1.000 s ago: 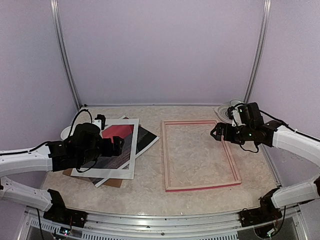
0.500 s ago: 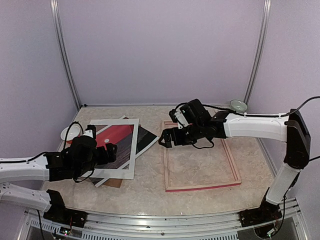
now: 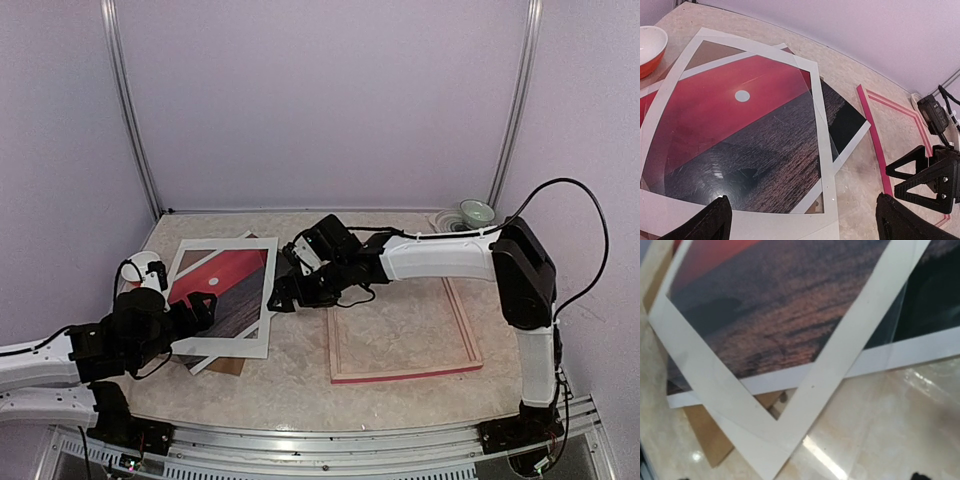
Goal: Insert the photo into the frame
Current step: Pick up the glass panel from the mat board.
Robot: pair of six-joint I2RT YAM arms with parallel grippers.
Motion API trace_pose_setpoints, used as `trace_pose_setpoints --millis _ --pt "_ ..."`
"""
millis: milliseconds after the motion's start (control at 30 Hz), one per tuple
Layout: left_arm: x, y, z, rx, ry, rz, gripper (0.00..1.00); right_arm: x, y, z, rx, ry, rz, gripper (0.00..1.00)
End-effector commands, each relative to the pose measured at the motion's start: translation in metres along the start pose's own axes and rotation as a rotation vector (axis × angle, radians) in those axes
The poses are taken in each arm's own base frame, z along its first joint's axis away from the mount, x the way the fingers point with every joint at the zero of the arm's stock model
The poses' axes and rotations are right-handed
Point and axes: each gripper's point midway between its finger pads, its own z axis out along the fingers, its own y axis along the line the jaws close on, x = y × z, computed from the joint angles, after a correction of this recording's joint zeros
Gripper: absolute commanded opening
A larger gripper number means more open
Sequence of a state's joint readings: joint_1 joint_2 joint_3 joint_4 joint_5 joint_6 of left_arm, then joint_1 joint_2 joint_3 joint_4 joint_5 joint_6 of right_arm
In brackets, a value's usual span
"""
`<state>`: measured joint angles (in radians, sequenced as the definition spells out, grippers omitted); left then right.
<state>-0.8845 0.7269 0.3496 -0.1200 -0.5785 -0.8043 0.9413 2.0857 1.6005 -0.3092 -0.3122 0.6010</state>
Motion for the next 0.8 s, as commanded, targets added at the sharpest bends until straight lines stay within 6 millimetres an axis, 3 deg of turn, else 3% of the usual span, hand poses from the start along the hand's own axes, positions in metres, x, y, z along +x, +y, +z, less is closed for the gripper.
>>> trace_pose_setpoints --millis 0,267,433,767 --pt "0.009 0.005 0.001 -0.014 0.028 -0.005 0.99 0.006 0.005 0.011 -0.035 0.042 0.002 0.92" --pt "0.018 0.008 0.004 -0.025 0.054 -0.007 0.99 0.022 0.009 0.029 -0.125 0.095 0.058 0.89" --pt "0.019 0.0 0.005 0.0 0.075 0.001 0.99 0.02 0.026 0.017 -0.282 0.06 0.074 0.94" --pt "0.018 -0.007 0.001 0.036 0.082 0.002 0.99 0.009 -0.01 -0.005 0.01 -0.123 -0.079 0.99"
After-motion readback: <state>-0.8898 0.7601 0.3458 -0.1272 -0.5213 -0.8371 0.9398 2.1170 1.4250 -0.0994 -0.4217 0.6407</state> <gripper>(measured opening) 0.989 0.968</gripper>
